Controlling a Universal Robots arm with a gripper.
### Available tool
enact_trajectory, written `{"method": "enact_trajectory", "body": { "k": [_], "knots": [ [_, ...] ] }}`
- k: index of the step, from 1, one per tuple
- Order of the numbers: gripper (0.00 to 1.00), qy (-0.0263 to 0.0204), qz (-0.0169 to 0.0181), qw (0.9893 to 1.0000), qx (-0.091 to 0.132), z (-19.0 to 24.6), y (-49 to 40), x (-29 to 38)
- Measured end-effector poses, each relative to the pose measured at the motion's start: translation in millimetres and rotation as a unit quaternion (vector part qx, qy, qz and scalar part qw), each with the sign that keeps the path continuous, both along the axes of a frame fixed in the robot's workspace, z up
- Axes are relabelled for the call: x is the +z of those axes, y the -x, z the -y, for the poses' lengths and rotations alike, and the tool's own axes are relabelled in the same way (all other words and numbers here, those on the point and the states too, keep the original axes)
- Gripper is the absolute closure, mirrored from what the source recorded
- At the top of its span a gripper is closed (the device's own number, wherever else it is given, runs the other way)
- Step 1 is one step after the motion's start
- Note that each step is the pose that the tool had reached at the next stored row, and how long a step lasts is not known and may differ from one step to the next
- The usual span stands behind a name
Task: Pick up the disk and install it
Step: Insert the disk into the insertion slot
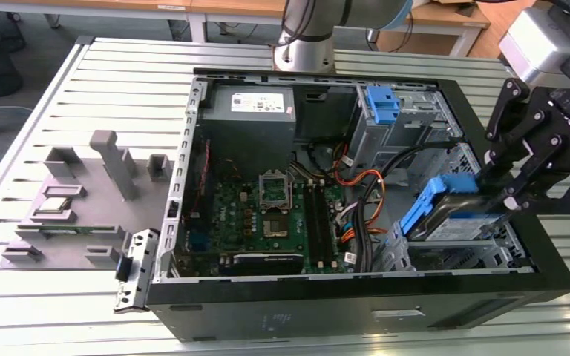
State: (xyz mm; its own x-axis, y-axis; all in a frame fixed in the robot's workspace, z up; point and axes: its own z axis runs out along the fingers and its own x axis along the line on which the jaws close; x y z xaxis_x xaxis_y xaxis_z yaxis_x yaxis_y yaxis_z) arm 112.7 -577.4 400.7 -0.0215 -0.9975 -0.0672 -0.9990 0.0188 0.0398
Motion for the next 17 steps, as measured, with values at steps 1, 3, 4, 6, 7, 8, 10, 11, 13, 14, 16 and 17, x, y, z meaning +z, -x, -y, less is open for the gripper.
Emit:
{"method": "enact_trajectory", "body": {
  "k": [1,3,4,6,7,8,10,11,13,14,16,17],
  "knots": [
    [0.64,0.0,0.0,1.0,0.0,0.0,0.0,-0.1],
    [0.58,-0.0002,0.0,1.0,0.0,0.0,0.0,-0.2],
    [0.52,-0.0001,0.0,1.0,0.0,0.0,0.0,-0.2],
    [0.52,-0.0005,0.0,1.0,0.0,0.0,0.0,-0.5],
    [0.52,-0.0018,0.0003,1.0,0.0,0.1,0.4,-1.9],
    [0.52,-0.0025,0.0005,1.0,0.0,0.0,0.9,-3.3],
    [0.52,-0.0031,0.0011,1.0,0.0,0.0,1.8,-6.4],
    [0.52,-0.0032,0.0015,1.0,0.001,0.0,2.0,-8.1],
    [0.52,-0.0031,0.0029,1.0,0.004,-0.1,2.3,-10.8],
    [0.52,-0.0031,0.0039,1.0,0.006,0.0,2.5,-12.0],
    [0.52,-0.0032,0.0055,0.9999,0.009,0.0,3.1,-14.7],
    [0.52,-0.0032,0.0063,0.9999,0.011,0.0,3.4,-16.0]
  ]
}}
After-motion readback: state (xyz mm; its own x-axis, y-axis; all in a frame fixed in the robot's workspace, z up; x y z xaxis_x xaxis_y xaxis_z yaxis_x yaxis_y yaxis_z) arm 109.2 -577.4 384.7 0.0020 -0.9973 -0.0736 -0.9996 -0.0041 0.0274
